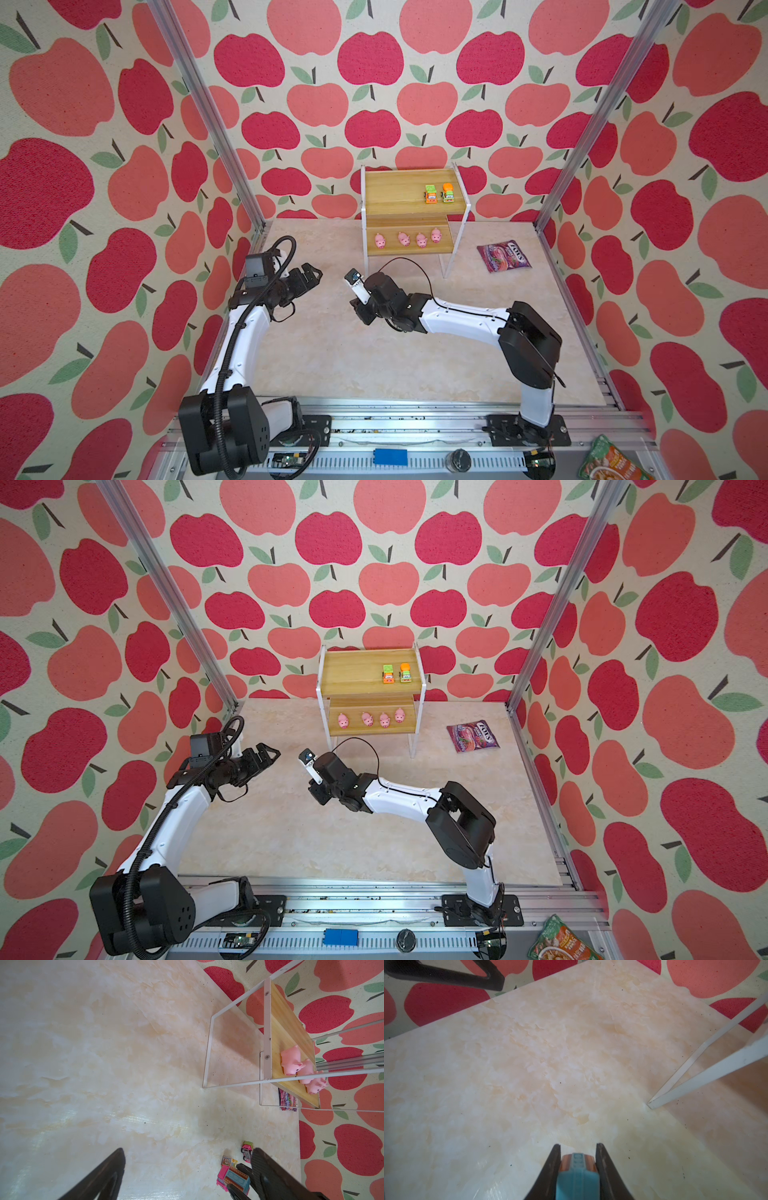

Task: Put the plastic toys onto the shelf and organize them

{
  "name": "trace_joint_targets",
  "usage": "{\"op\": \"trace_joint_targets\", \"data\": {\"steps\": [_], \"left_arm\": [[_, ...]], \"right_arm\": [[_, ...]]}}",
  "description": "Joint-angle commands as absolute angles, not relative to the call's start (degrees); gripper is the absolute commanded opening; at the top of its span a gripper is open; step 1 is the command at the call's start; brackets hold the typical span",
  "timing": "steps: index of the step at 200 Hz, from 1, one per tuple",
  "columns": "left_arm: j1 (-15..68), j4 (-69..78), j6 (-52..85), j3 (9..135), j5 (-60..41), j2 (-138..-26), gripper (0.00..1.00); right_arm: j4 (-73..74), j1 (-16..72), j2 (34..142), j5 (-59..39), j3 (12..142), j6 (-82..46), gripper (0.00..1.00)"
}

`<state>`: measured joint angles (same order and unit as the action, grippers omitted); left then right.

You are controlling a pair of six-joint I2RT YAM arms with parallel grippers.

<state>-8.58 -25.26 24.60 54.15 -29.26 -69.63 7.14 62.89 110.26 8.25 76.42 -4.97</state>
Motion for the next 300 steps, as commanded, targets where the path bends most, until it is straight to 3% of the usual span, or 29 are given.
{"op": "trace_joint_targets", "data": {"steps": [1, 46, 103, 236, 270, 300], "left_arm": [[-8.87, -22.66, 25.26, 52.99, -30.5, -68.49, 0.96], [-8.11, -21.83, 25.49, 52.06, -30.03, -67.48, 0.95], [-7.27, -21.78, 25.21, 51.84, -28.74, -66.45, 0.95], [-7.01, -21.26, 25.16, 51.6, -27.69, -65.42, 0.95], [-7.03, -21.24, 25.14, 51.68, -27.62, -65.57, 0.94], [-7.1, -21.42, 24.96, 51.62, -27.41, -65.65, 0.95]], "right_arm": [[27.93, 63.48, 112.04, 10.38, 71.41, -6.12, 0.18], [49.31, 65.78, 119.01, 16.87, 66.86, -4.92, 0.2], [55.43, 69.48, 125.0, 21.87, 66.96, -2.29, 0.22], [58.95, 71.19, 128.31, 19.01, 59.23, -3.78, 0.3], [59.24, 71.19, 127.42, 18.86, 57.54, -3.78, 0.38], [58.05, 71.19, 125.04, 18.64, 56.12, -3.37, 0.5]]}}
